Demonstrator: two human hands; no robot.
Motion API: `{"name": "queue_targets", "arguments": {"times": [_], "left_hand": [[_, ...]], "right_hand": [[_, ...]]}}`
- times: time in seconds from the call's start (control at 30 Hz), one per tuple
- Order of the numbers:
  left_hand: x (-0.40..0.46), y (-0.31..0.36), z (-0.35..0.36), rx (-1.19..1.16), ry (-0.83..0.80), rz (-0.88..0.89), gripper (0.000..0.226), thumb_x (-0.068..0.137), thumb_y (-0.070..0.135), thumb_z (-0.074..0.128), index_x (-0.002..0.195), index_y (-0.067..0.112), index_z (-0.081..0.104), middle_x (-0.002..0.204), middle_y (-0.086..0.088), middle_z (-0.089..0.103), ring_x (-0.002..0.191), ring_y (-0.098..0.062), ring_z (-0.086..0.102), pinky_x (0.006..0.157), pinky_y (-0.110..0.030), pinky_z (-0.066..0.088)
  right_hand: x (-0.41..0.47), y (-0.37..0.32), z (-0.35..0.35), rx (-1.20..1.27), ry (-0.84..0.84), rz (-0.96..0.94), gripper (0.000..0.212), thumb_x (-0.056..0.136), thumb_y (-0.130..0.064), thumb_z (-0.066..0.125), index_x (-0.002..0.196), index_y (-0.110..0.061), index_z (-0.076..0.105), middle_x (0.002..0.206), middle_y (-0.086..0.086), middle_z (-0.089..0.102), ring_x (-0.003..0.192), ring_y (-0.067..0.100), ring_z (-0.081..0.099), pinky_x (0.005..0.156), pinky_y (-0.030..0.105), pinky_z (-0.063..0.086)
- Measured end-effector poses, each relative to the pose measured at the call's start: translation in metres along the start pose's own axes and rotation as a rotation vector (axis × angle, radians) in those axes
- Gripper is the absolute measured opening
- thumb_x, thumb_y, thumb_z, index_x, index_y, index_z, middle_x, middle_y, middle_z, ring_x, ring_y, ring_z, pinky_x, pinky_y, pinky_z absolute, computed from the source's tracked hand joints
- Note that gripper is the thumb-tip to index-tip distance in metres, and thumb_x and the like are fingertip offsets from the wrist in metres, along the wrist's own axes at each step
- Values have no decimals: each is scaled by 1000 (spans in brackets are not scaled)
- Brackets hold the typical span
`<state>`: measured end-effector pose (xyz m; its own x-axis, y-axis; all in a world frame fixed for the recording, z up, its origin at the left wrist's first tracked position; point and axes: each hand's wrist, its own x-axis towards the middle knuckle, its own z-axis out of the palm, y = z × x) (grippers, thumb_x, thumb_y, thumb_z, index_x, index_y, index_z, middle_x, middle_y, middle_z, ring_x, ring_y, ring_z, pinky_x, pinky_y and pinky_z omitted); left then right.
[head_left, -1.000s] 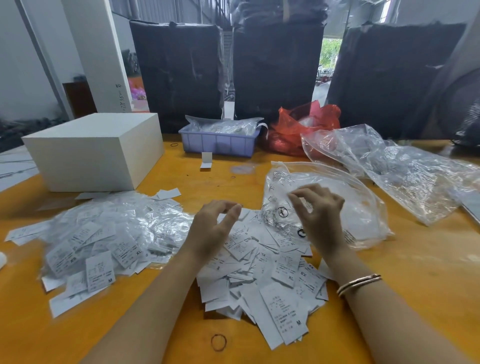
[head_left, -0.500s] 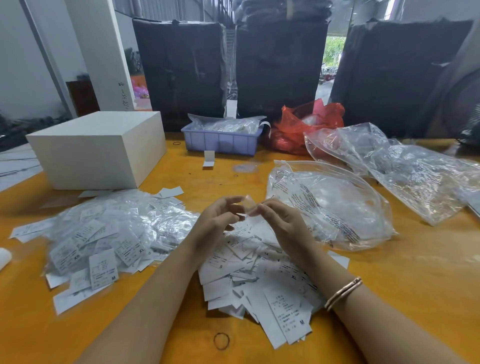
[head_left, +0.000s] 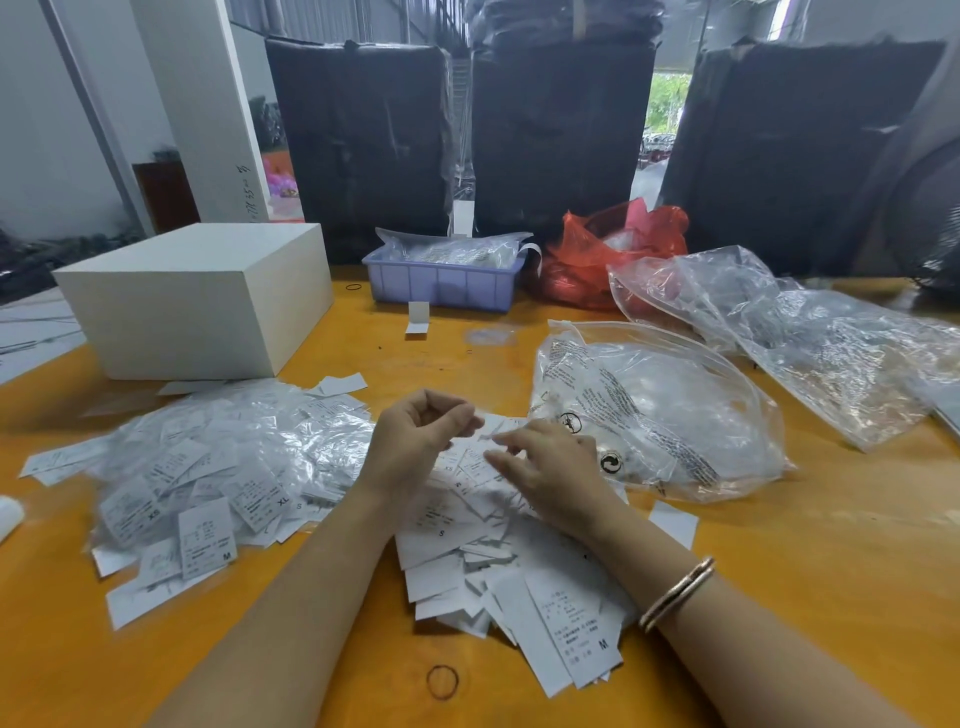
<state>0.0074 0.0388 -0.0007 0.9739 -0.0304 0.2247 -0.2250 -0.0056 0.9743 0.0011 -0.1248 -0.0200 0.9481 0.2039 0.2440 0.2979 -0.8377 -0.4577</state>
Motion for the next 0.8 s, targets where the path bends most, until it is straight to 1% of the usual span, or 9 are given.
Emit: {"name": "queue_targets", "arguments": {"times": [0.07,0.13,0.3,0.4,0.47,0.53,0.67,0.73,0.8], "left_hand": [[0,0,1,-4,55,29,4,85,8,67,85,10,64,72,0,70,67,-1,66,57,-7,45],[1,-2,2,24,94,47,5,85,8,66,84,12,66,73,1,67,65,1,64,58,-6,44],[2,-6,0,111,150,52,8,87,16,65,80,21,67,77,4,67,69,4,60,61,-6,44],[2,-6,0,110,160,34,8,84,19,69,77,18,64,80,0,69,73,-6,63,63,-13,47],[1,-5,1,85,139,38,9,85,15,67,78,16,61,80,-1,71,72,-5,65,62,-13,46],[0,-3,2,60,125,53,8,88,10,63,82,15,60,77,1,71,68,1,65,59,-8,45],[0,-1,1,44,133,20,13,91,7,56,88,19,62,72,6,70,65,5,62,60,-11,44],[-1,1,1,-9,109,-25,11,90,8,56,87,18,60,74,7,71,70,2,63,67,-20,46],[-1,3,1,-89,70,-60,9,88,8,59,84,16,56,82,4,73,77,-4,66,74,-27,49]], "right_hand": [[0,-6,6,-188,0,9,48,85,-65,44,107,-27,65,113,-5,54,111,15,42,82,33,17],[0,-11,10,-185,41,35,51,79,-68,51,105,-26,63,112,-7,53,111,15,41,82,35,17],[0,-13,6,57,95,156,23,78,-52,65,82,-32,54,93,-14,52,101,11,44,76,32,17],[0,-10,1,211,114,219,20,80,-31,66,69,-28,50,69,-16,52,78,10,50,78,35,27],[1,-8,-1,337,116,257,22,80,-21,66,65,-25,51,63,-13,49,67,11,48,79,39,38],[1,-7,-4,548,125,287,11,83,-15,64,73,-16,60,65,-5,54,65,17,52,69,41,48],[-1,-6,-7,766,245,311,16,89,-19,62,76,-9,64,68,3,60,59,17,57,46,24,49],[-1,-4,-8,760,330,293,19,87,-18,62,79,-1,64,76,15,65,71,31,61,61,36,54],[0,-3,-9,819,379,308,12,85,-13,63,83,-1,63,83,18,67,82,35,63,77,45,52]]}}
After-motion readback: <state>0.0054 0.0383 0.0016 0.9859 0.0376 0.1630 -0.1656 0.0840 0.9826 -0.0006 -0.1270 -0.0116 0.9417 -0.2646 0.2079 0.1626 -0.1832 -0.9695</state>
